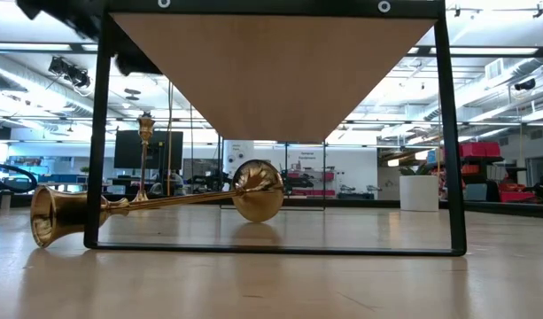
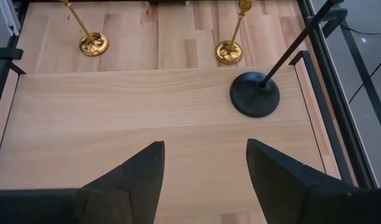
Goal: Pick & Place candle stick holders
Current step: Put the golden candle holder on the shelf aligned with the black candle holder
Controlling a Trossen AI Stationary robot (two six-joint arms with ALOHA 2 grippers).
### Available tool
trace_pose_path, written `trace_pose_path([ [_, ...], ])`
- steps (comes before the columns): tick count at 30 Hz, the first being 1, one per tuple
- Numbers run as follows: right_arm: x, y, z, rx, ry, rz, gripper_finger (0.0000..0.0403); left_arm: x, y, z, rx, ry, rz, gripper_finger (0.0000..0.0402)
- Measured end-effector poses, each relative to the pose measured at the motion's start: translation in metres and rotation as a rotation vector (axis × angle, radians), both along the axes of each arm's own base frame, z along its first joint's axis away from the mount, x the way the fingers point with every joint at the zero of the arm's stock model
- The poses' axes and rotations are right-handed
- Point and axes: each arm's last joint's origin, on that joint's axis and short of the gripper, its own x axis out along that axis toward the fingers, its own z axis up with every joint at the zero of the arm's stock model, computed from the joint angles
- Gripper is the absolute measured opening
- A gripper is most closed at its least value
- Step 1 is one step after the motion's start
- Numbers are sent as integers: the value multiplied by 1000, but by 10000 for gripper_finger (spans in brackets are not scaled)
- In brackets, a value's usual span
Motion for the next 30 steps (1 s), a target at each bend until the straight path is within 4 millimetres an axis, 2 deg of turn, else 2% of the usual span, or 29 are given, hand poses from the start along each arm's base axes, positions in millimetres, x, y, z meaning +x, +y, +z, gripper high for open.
trace_pose_path([
  [11, 0, 0, 0, 1, -6, -1, 228, -17, -4, -20, -142, 214, 113, 233],
  [17, 0, 0, 0, 3, -6, -3, 228, -17, -3, -20, -132, 217, 181, 233],
  [23, 0, 0, 0, 3, -6, -3, 228, -19, 2, -25, -121, 267, 386, 233],
  [30, 0, 0, 0, -2, -6, 3, 228, -10, 6, -38, -184, 384, 441, 233],
])
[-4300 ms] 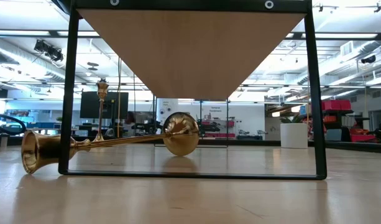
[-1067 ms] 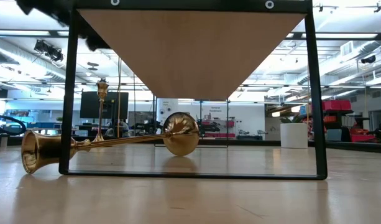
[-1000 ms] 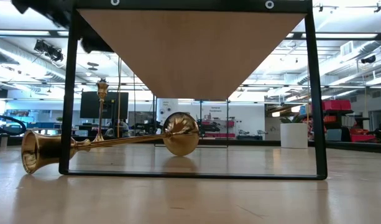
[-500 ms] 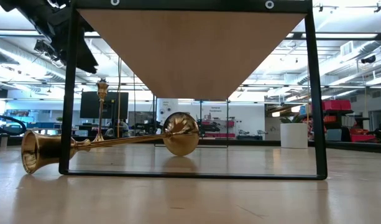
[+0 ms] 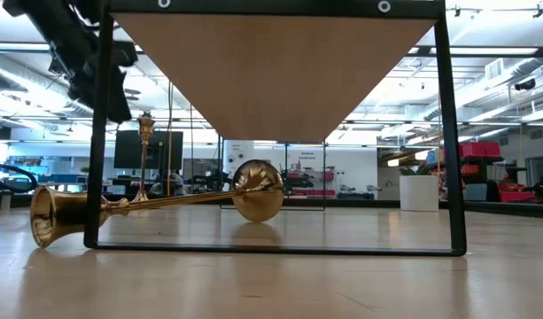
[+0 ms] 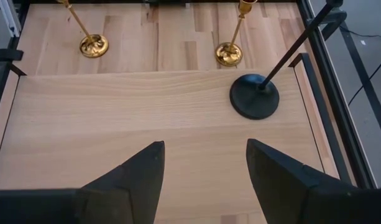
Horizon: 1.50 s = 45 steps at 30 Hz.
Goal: Pick & Place candle stick holders
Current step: Put the golden candle holder on the shelf aligned with the black candle holder
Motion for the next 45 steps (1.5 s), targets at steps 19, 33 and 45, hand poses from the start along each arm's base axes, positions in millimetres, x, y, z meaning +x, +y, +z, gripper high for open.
trace_pose_path([
  [19, 0, 0, 0, -18, 2, 19, 228, 36, 16, -25, -10, 100, 90, 233],
  [33, 0, 0, 0, -19, 3, 20, 228, 56, 24, -46, -21, 177, 96, 206],
  [45, 0, 0, 0, -16, 5, 17, 228, 58, 25, -46, -14, 163, 86, 18],
])
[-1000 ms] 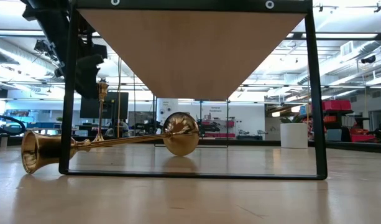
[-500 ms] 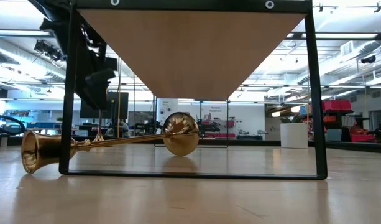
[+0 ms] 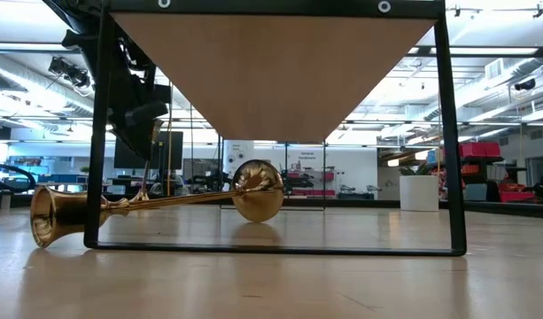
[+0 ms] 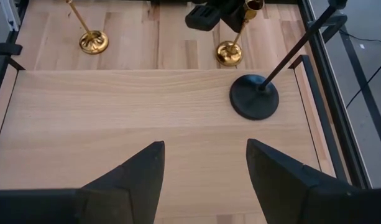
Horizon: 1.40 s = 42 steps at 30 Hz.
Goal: Pick & Place candle stick holders
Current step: Put the golden candle holder on the shelf aligned with the black candle holder
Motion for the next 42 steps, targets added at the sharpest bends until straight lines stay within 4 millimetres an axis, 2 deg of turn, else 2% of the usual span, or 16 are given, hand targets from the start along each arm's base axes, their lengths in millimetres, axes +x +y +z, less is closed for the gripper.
trace_pose_path([
  [10, 0, 0, 0, 0, 5, 1, 228, 0, 0, 0, -3, -7, 9, 3],
  [16, 0, 0, 0, 5, 5, -6, 228, -2, -2, -2, -61, 3, 12, 26],
  [22, 0, 0, 0, 6, 5, -6, 228, -9, -2, -3, -15, 71, 80, 84],
  [31, 0, 0, 0, 5, 5, -6, 228, -4, 1, -1, 26, 17, 92, 223],
  [35, 0, 0, 0, 5, 5, -6, 228, -4, 2, 0, 72, 23, 130, 271],
  [38, 0, 0, 0, 5, 5, -6, 228, -3, 3, 1, 82, 4, 132, 290],
  [42, 0, 0, 0, 5, 5, -5, 228, 0, 4, 3, 105, -28, 133, 295],
])
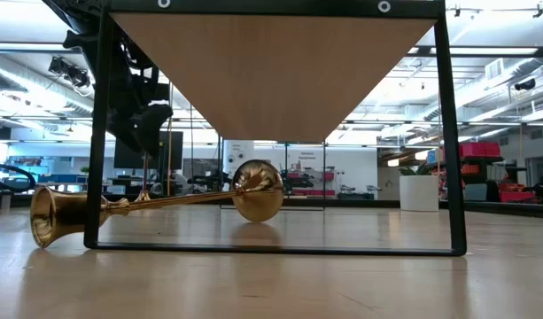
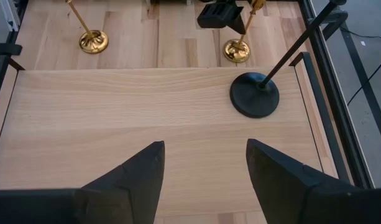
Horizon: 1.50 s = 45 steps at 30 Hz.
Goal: Pick & Place candle stick holders
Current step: Put the golden candle holder on the shelf aligned with the black candle holder
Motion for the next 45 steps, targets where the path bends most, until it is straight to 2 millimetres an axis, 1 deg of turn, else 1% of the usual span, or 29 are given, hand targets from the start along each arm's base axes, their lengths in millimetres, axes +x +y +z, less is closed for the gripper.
trace_pose_path([
  [5, 0, 0, 0, 0, 0, 0, 228, 0, 2, 2, 57, 3, 30, 295],
  [12, 0, 0, 0, 0, 0, 0, 228, 2, 3, 3, 89, 0, 25, 295],
  [17, 0, 0, 0, 0, 0, 0, 228, 2, 7, 4, 75, -26, 33, 291],
  [19, 0, 0, 0, 0, 0, 0, 228, 0, 10, 3, 67, -21, 37, 279],
  [22, 0, 0, 0, 0, 0, 0, 228, -1, 13, 3, 53, -20, 37, 244],
  [26, 0, 0, 0, 0, 0, 0, 228, -3, 16, 3, 55, -15, 47, 180],
  [31, 0, 0, 0, -6, 0, 6, 228, -4, 18, 3, 54, -2, 34, 92],
  [35, 0, 0, 0, -8, -1, 7, 228, -2, 17, 3, 32, -8, -6, 90],
  [45, 0, 0, 0, -8, -1, 8, 228, -2, 17, 3, 13, -20, -24, 90],
])
